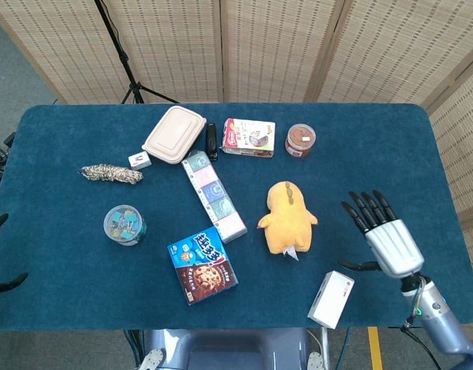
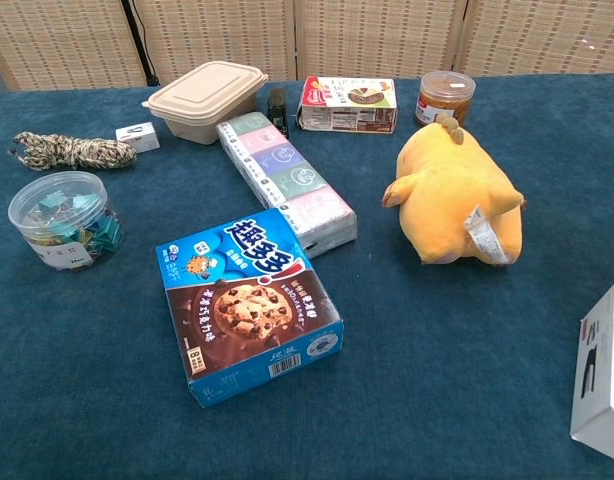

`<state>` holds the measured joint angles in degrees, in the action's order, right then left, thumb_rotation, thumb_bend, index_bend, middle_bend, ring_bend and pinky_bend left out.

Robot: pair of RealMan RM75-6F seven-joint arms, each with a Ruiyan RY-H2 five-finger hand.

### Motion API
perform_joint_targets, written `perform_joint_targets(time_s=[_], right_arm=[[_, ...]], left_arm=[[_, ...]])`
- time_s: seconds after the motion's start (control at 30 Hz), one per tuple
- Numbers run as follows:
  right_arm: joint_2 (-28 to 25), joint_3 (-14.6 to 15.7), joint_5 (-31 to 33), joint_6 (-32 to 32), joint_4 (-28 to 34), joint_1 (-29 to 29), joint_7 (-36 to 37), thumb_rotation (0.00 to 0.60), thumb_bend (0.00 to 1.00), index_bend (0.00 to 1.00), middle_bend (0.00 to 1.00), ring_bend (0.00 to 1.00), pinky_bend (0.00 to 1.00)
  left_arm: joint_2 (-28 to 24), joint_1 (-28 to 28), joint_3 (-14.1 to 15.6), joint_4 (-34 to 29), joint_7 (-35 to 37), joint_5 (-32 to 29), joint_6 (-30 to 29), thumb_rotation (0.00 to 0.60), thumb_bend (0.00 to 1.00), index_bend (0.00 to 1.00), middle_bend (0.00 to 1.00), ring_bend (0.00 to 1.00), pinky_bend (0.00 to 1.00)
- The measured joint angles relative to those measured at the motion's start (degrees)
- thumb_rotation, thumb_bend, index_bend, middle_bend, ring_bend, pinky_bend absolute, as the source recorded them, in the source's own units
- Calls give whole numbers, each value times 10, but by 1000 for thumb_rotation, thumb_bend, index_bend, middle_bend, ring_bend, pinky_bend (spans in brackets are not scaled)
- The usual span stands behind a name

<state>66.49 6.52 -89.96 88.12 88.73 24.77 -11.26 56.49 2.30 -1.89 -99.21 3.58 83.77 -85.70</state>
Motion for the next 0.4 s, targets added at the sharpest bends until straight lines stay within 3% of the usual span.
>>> perform_joint_targets(time_s=[0.17,0.3,0.4], right_arm=[[-7,-8,16,44,29,-55,-21,260,4,0,0,0,0],[-1,-13,17,83,37,-95,-38,343,158,0,0,0,0],[6,-14,11,98,37,-119,-42,366,209,0,0,0,0]], left_arm=[[1,-6,2,5,8,11,-12,600,0,0,0,0,0],[-2,-8,5,10,24,18,-15,600,0,0,0,0,0],[-3,-9,6,12,30,23,-16,600,0,0,0,0,0]])
